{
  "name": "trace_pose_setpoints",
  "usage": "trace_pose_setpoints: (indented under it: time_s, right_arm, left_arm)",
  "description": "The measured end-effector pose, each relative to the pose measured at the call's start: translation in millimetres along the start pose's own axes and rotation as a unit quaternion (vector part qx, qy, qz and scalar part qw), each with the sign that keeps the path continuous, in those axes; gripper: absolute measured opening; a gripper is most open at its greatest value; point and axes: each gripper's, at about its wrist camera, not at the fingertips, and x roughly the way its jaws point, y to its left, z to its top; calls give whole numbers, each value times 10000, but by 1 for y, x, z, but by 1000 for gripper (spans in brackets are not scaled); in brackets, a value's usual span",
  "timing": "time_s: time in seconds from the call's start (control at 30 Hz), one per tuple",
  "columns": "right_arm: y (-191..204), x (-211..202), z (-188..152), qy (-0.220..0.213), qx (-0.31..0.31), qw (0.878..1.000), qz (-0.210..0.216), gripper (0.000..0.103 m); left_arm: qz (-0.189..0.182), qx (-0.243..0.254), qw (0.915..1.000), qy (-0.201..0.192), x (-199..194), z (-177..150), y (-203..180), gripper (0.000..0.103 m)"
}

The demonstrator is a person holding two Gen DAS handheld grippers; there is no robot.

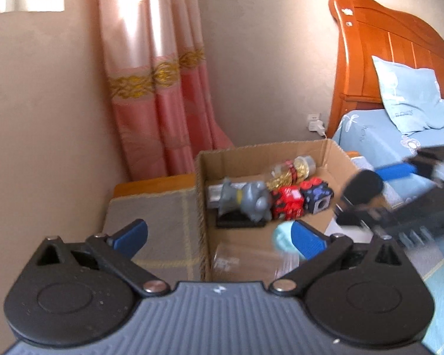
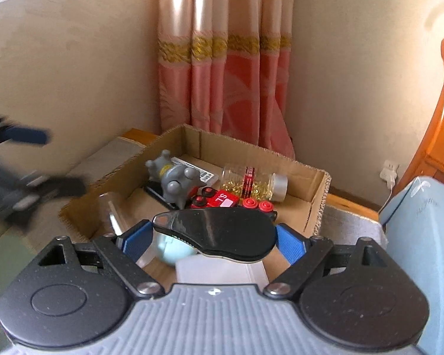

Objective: Organize rigid objects

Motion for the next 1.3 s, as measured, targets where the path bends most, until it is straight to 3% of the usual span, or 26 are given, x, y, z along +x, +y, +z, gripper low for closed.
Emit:
trace_pose_setpoints:
  time_s: [0.17,0.3,0.47,0.6,0.8,1.0,1.3]
  right_arm:
    - [-6,35,10,262,381,9988,-151,92]
    - [-8,40,16,259,601,9973,-324,103]
    - [-5,23,21,379,748,9942,-667,103]
    - [-1,3,17,769,903,9870,-1081,103]
    - [18,-40,-20,805,1175,9789,-1467,103]
    - [44,-66,-49,784,1199,9785,-1487,103]
    - [49,-92,-56,548,1290,9776,-1568,103]
  left_arm:
    - [101,-103,9999,-63,-19,-20,5,102]
    - [381,65,9992,-56,-23,-30,2,102]
    - [398,17,9991,-131,-29,-35,0,102]
    - [499,-207,9985,-116,-37,-36,-3,102]
    - [593,-580,9954,483,-40,-37,-9,102]
    - [396,-563,9957,621,-53,-39,-28,102]
    - [409,-515,9964,539,-68,-35,-35,102]
